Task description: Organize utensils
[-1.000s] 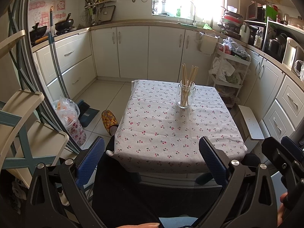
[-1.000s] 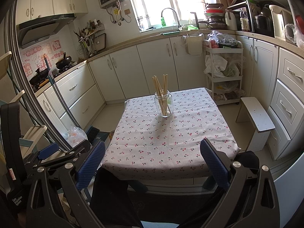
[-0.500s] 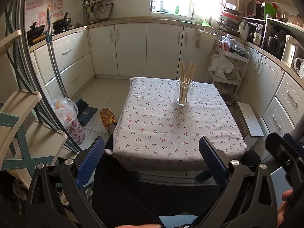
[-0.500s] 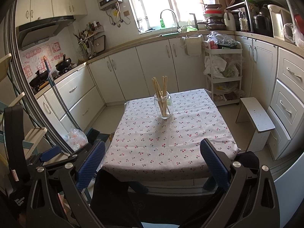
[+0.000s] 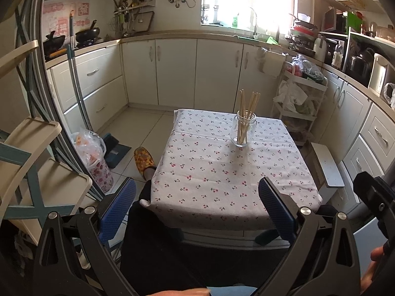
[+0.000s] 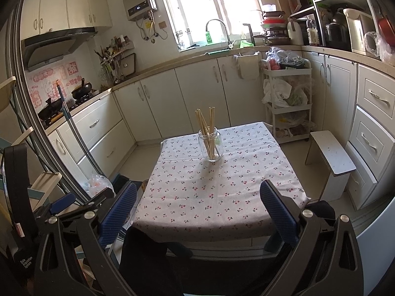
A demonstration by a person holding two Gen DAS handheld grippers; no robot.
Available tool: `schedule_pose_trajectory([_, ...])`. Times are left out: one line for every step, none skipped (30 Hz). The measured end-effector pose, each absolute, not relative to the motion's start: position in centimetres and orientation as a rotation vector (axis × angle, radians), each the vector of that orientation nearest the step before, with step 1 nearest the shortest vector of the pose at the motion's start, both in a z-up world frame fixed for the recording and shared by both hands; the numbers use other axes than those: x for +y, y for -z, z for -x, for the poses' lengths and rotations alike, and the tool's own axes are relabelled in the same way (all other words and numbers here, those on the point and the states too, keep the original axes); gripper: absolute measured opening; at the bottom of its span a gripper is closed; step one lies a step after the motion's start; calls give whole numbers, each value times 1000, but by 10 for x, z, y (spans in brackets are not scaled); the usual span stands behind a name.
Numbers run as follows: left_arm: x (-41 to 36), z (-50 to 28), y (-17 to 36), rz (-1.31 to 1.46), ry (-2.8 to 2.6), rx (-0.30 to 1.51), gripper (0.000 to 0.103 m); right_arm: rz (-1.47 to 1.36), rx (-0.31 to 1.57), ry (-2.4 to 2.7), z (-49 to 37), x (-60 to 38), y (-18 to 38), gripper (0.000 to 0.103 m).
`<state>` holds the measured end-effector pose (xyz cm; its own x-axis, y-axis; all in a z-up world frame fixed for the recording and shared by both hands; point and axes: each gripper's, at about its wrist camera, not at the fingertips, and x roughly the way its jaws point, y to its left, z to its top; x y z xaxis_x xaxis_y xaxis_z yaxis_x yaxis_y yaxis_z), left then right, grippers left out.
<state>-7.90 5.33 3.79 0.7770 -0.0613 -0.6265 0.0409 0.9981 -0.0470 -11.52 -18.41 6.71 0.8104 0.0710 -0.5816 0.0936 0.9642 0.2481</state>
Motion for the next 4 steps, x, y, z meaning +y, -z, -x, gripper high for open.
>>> schedule_pose_trajectory([54,79,-38,31,55,679,95,-272,628,12,115,-184,-67,96])
schedule_pose_trajectory([54,80,-38,30,55,679,95,-271,628,11,114,-183,-67,96])
schedule_pose_trajectory([55,80,-38,30,56,678,95,-271,628,11,115,-183,-67,96])
schedule_pose_trajectory([55,80,-38,30,57,679,95,-271,628,11,115,-183,-67,96])
